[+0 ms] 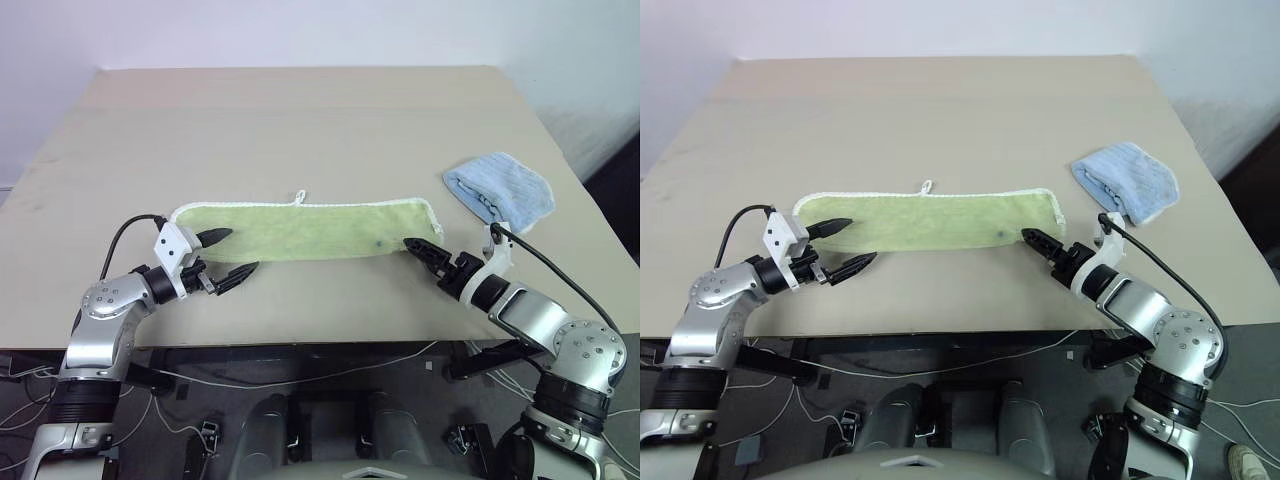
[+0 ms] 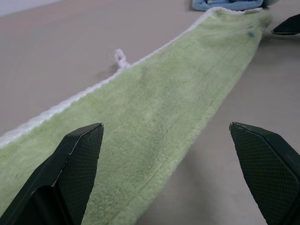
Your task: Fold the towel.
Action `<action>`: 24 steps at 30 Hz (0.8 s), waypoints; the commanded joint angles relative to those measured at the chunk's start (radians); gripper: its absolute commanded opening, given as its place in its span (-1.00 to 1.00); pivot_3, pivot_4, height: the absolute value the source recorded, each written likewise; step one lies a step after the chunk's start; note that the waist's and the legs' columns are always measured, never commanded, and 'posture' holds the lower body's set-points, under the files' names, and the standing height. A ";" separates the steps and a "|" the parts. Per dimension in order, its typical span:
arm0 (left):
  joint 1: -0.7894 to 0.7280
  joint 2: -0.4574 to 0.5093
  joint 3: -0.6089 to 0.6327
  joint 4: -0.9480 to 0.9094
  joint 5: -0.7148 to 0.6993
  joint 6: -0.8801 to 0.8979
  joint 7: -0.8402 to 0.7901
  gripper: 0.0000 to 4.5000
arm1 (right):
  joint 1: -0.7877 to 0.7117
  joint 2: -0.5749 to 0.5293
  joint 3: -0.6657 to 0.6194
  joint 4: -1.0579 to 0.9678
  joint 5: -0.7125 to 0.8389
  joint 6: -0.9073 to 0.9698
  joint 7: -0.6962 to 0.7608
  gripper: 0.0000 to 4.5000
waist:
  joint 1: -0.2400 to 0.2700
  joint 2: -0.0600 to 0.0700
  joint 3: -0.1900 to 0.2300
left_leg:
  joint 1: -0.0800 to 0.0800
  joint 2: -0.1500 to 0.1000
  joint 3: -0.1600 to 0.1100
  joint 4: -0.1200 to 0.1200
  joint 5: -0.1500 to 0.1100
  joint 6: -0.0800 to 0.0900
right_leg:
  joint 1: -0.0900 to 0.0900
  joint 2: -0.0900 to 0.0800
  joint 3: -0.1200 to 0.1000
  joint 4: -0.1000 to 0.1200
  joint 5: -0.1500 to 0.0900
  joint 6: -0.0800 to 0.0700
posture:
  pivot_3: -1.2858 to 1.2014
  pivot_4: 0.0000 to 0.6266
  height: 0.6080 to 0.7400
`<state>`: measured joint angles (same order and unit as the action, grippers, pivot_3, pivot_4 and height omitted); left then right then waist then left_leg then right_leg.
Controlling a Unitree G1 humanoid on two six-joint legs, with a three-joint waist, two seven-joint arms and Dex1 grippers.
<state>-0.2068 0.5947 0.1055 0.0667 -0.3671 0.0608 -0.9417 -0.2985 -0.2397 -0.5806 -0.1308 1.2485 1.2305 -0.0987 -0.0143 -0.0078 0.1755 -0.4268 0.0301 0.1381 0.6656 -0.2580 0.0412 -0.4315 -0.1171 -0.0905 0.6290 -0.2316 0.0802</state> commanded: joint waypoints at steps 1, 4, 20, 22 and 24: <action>-0.011 -0.010 -0.006 -0.062 -0.020 0.013 -0.003 1.00 | -0.060 0.026 -0.028 0.063 0.063 -0.051 -0.095 0.98 | -0.002 0.000 0.000 | 0.000 0.000 0.000 0.000 0.000 0.000 | 0.000 0.000 0.000 0.000 0.000 0.000 | 0.03 -0.52 1.00; 0.011 -0.015 -0.012 -0.098 -0.026 0.024 -0.006 1.00 | -0.104 0.046 -0.034 0.128 0.074 -0.104 -0.159 0.98 | -0.003 0.000 0.000 | 0.000 0.000 0.000 0.000 0.000 0.000 | 0.000 0.001 0.000 0.000 0.000 0.000 | 0.03 -0.52 1.00; 0.073 -0.038 -0.017 -0.172 -0.023 0.038 0.021 1.00 | -0.156 0.060 -0.004 0.269 0.007 -0.310 -0.186 -0.23 | -0.002 -0.002 -0.003 | 0.001 0.001 0.000 0.000 0.000 0.000 | 0.002 0.002 0.000 0.000 0.000 0.000 | 0.03 -0.52 1.00; 0.072 -0.039 -0.018 -0.168 -0.022 0.037 0.020 1.00 | -0.157 0.060 -0.007 0.267 0.005 -0.327 -0.185 -0.53 | -0.002 -0.002 -0.003 | 0.001 0.001 0.000 0.001 0.000 0.000 | 0.002 0.001 0.000 0.000 0.000 0.000 | 0.03 -0.52 1.00; 0.069 -0.041 -0.020 -0.162 -0.021 0.034 0.019 1.00 | -0.158 0.058 -0.014 0.265 0.009 -0.344 -0.184 -0.86 | -0.001 -0.003 -0.004 | 0.001 0.001 0.000 0.001 0.000 0.001 | 0.002 0.001 0.000 0.000 0.000 0.000 | 0.03 -0.52 1.00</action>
<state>-0.1305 0.5542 0.0860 -0.0631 -0.3828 0.1035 -0.9219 -0.4616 -0.1765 -0.5732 0.1336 1.2721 0.9238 -0.2765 -0.0148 -0.0110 0.1719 -0.4255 0.0306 0.1378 0.6661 -0.2582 0.0417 -0.4294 -0.1160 -0.0906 0.6285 -0.2316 0.0806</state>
